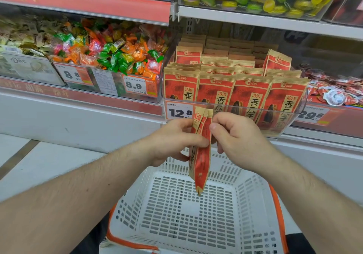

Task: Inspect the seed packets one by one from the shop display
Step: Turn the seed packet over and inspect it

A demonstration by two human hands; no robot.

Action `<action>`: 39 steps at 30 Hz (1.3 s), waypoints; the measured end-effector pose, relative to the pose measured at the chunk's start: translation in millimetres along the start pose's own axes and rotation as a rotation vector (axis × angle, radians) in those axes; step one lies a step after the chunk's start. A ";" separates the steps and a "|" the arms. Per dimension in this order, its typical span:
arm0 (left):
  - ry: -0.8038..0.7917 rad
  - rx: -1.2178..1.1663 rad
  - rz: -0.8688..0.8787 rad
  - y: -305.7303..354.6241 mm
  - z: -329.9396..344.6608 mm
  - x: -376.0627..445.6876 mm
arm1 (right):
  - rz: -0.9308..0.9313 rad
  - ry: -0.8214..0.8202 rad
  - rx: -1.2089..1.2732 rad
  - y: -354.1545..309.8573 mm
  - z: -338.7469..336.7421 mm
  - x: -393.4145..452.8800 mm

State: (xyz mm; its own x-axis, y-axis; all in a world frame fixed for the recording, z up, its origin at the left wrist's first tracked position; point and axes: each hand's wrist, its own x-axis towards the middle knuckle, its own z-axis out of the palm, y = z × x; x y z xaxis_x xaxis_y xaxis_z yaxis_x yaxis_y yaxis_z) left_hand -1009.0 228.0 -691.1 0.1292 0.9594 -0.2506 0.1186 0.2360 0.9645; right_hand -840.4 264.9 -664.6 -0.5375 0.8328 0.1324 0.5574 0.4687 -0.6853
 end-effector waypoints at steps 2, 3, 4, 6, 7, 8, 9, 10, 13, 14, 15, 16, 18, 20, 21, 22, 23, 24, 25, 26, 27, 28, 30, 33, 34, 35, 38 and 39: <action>-0.023 -0.046 -0.006 -1.1 -2.6 0.1 | 0.024 -0.032 0.050 0.4 2.4 1.0; -0.039 -0.078 -0.001 -2.3 -4.2 0.7 | 0.045 -0.053 0.109 0.5 3.2 1.7; -0.060 -0.116 0.003 -3.4 -5.3 1.2 | 0.064 -0.069 0.178 0.4 3.6 2.4; -0.121 -0.196 0.003 -6.2 -7.2 2.9 | 0.089 -0.090 0.317 -0.9 3.6 3.6; -0.155 -0.224 0.000 -7.0 -7.6 3.8 | 0.095 -0.096 0.372 -1.8 3.4 4.0; -0.186 -0.243 0.000 -7.2 -7.4 4.2 | 0.097 -0.098 0.411 -2.3 3.2 4.0; -0.212 -0.256 0.002 -7.3 -7.0 5.0 | 0.098 -0.098 0.437 -2.6 3.2 3.9; -0.232 -0.271 0.005 -7.1 -6.5 5.5 | 0.099 -0.098 0.453 -2.5 3.2 3.7; -0.254 -0.307 0.013 -7.7 -5.8 6.9 | 0.101 -0.104 0.479 -2.0 2.4 3.2; -0.259 -0.312 0.013 -7.6 -5.5 6.9 | 0.101 -0.106 0.484 -2.3 1.8 3.1; -0.261 -0.313 0.011 -7.3 -5.2 7.0 | 0.102 -0.108 0.488 -2.3 1.7 3.2; -0.255 -0.313 0.006 -7.2 -5.0 7.2 | 0.104 -0.108 0.490 -2.1 1.7 3.4; -0.232 -0.313 -0.012 -7.8 -5.1 7.2 | 0.102 -0.101 0.472 -2.1 2.2 3.8; -0.187 -0.309 -0.043 -7.8 -4.8 6.5 | 0.097 -0.096 0.404 -2.0 2.6 3.9; -0.156 -0.296 -0.059 -7.8 -4.9 6.1 | 0.092 -0.094 0.350 -1.9 2.4 3.7; -0.122 -0.284 -0.067 -6.7 -4.3 5.2 | 0.092 -0.094 0.292 -2.3 1.2 3.4; -0.080 -0.287 -0.071 -5.1 -3.6 4.1 | 0.100 -0.102 0.237 -2.3 -0.7 3.2; -0.033 -0.307 -0.072 -3.1 -3.4 3.3 | 0.115 -0.128 0.186 -2.3 -3.3 2.7; 0.017 -0.337 -0.071 -1.1 -3.9 3.3 | 0.132 -0.177 0.137 -2.8 -6.3 2.0; 0.064 -0.366 -0.066 0.7 -4.8 4.0 | 0.149 -0.249 0.086 -3.1 -9.1 0.9; 0.102 -0.390 -0.060 2.4 -5.9 4.7 | 0.163 -0.331 0.031 -3.6 -10.9 -0.6; 0.131 -0.410 -0.053 3.8 -7.3 5.4 | 0.174 -0.406 -0.022 -4.7 -11.9 -2.5; 0.160 -0.440 -0.045 6.3 -9.7 6.2 | 0.166 -0.487 -0.095 -6.6 -10.4 -5.4; 0.174 -0.471 -0.033 7.3 -12.5 6.3 | 0.136 -0.507 -0.146 -6.9 -5.9 -5.7; 0.177 -0.477 -0.033 6.7 -13.5 6.6 | 0.137 -0.513 -0.153 -6.2 -5.8 -5.2; 0.178 -0.481 -0.036 6.1 -14.4 6.7 | 0.135 -0.525 -0.161 -5.3 -6.1 -4.7; 0.155 -0.485 -0.052 4.1 -16.4 6.7 | 0.113 -0.582 -0.176 -2.2 -8.4 -4.3; 0.144 -0.485 -0.054 3.5 -16.6 6.7 | 0.104 -0.596 -0.169 -1.3 -8.8 -4.3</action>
State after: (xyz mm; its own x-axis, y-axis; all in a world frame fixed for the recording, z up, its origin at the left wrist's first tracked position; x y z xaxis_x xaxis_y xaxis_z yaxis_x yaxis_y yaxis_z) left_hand -1024.1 237.9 -688.0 -0.0051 0.9473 -0.3203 -0.3542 0.2978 0.8865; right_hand -833.3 263.3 -658.0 -0.7081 0.5922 -0.3845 0.6922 0.4745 -0.5438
